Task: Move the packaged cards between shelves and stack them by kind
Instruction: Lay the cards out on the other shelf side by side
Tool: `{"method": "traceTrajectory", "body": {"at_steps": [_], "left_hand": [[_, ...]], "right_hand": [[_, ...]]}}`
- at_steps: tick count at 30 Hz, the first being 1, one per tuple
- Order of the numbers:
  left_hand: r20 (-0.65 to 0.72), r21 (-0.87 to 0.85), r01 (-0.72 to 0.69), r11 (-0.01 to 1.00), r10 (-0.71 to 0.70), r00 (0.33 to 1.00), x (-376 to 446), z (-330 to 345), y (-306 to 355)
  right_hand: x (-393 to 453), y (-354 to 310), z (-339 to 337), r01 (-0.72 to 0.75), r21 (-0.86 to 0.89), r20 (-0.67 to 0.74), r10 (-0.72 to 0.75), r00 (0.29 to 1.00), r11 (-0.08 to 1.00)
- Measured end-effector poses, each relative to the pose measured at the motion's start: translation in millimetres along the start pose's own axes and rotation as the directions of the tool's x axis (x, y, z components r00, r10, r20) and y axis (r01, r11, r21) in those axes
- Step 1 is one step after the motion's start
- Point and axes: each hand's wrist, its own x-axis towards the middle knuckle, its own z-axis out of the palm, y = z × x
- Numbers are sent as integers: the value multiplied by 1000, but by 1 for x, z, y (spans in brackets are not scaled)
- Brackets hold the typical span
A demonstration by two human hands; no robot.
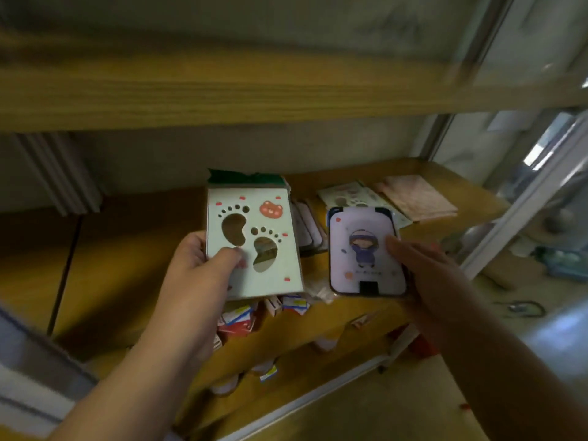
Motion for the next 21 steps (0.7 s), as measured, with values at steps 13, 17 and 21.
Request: {"method": "traceTrajectory", "body": {"at_steps": [13, 17, 21], "left_hand": [[-209, 50, -55, 997, 64, 976, 44, 1, 6], [-258, 63, -68, 996, 82, 963, 44, 10, 9], [-279, 63, -76, 995, 91, 956, 41, 33, 10]], "right_hand": [[132, 3, 73, 165, -584, 135, -105, 985, 795], [144, 8, 71, 278, -826, 183, -233, 955, 490], [151, 9, 51, 397, -826, 333, -223, 916, 400]]}}
